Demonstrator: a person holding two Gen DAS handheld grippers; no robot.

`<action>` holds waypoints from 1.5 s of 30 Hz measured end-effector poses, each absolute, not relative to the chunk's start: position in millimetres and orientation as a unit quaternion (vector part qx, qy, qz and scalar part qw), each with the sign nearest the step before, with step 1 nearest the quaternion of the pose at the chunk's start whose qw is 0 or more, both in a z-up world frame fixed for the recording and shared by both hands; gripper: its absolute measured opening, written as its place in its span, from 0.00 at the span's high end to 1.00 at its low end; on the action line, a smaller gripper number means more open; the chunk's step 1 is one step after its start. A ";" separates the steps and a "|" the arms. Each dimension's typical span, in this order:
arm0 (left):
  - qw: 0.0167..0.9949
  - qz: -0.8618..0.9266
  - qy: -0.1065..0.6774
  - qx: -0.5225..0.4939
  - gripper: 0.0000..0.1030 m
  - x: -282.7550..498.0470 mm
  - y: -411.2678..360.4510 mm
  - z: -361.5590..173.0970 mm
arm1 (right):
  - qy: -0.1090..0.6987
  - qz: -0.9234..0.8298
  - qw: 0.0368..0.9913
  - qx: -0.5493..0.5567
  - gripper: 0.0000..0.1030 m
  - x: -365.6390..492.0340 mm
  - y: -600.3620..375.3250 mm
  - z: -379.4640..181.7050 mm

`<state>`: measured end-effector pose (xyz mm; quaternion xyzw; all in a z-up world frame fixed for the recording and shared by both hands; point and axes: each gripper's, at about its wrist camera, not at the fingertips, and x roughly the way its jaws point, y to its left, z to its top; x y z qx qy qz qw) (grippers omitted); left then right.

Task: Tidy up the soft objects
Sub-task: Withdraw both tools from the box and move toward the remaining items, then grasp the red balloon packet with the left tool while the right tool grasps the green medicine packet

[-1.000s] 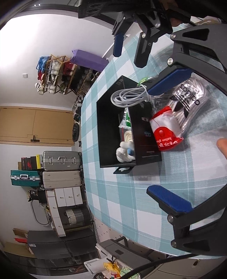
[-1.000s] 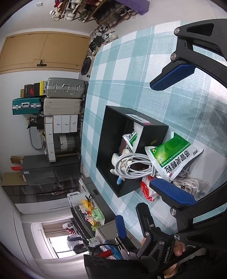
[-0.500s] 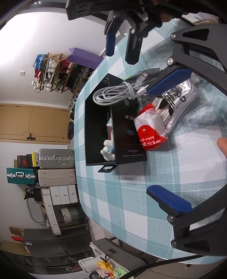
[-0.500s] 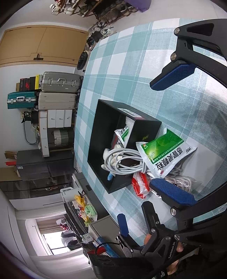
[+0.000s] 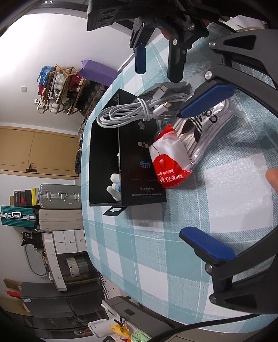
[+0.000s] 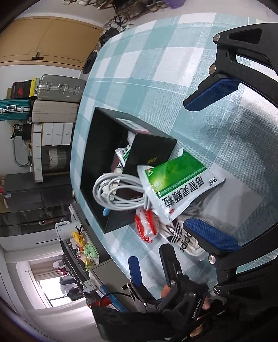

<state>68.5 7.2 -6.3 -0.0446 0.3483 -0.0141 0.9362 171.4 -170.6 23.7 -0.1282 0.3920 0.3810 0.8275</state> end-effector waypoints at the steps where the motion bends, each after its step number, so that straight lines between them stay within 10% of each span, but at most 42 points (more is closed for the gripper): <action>1: 0.936 -0.015 0.349 -0.044 0.00 68.6 7.1 -6.7 | 0.395 0.379 0.827 -0.127 0.01 172.6 -170.7 22.2; 12: 0.935 -0.017 0.352 -0.043 0.00 69.0 8.1 -8.1 | 0.391 0.361 0.836 -0.137 0.04 179.3 -168.7 16.6; 45: 0.933 -0.017 0.356 -0.054 0.00 70.6 9.5 -8.8 | 0.370 0.426 0.817 -0.124 0.57 171.8 -154.2 20.2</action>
